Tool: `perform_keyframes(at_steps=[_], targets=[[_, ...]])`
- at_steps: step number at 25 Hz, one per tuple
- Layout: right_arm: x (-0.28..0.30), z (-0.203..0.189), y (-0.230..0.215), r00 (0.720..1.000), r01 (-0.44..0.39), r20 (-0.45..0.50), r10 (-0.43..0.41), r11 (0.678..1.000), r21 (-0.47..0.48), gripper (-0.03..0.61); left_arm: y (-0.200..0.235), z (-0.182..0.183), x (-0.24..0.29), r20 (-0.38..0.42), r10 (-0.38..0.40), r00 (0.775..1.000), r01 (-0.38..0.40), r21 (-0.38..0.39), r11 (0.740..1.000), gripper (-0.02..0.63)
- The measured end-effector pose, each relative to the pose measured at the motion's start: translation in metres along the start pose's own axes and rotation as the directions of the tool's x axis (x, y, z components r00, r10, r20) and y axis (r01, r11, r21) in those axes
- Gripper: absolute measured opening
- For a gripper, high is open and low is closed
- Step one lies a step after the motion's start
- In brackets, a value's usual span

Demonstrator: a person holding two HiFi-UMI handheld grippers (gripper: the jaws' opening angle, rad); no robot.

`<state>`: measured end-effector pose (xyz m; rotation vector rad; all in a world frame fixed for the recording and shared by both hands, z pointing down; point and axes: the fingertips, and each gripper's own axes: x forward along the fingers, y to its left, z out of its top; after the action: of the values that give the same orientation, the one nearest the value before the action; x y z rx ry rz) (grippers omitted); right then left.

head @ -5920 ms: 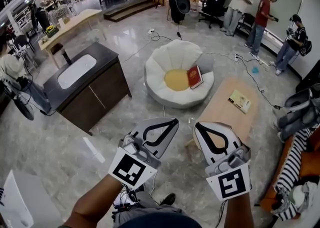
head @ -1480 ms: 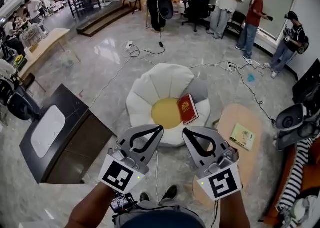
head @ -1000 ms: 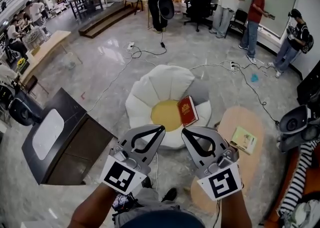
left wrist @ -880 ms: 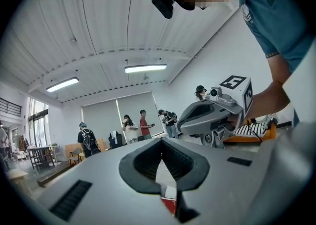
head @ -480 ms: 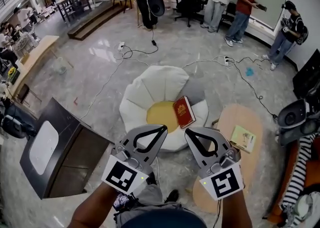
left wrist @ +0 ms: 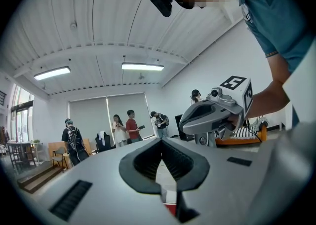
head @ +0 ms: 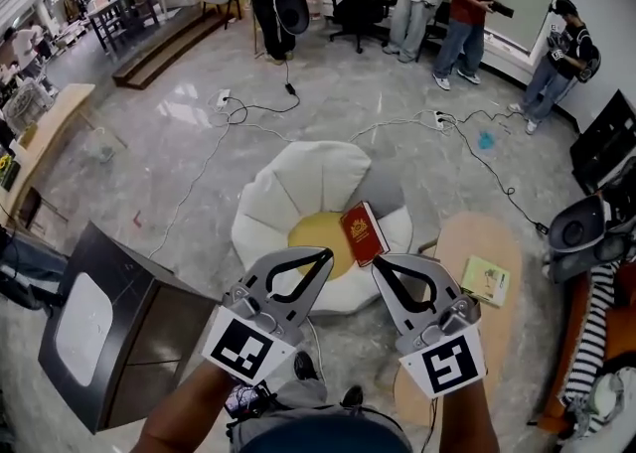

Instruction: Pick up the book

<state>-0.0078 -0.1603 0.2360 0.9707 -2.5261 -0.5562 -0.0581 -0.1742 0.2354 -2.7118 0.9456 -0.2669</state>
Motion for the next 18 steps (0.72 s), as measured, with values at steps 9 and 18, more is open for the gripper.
perform_keyframes(at_steps=[9, 18], targets=[[0.041, -0.004, -0.01, 0.998, 0.037, -0.052, -0.036, 0.999, 0.017, 0.012, 0.039, -0.018, 0.006, 0.018, -0.052, 0.998, 0.052, -0.014, 0.999, 0.005], [0.055, -0.019, -0.03, 0.998, 0.02, -0.052, -0.019, 1.0, 0.016, 0.012, 0.052, -0.027, 0.029, 0.003, -0.048, 0.999, 0.048, -0.023, 0.999, 0.005]])
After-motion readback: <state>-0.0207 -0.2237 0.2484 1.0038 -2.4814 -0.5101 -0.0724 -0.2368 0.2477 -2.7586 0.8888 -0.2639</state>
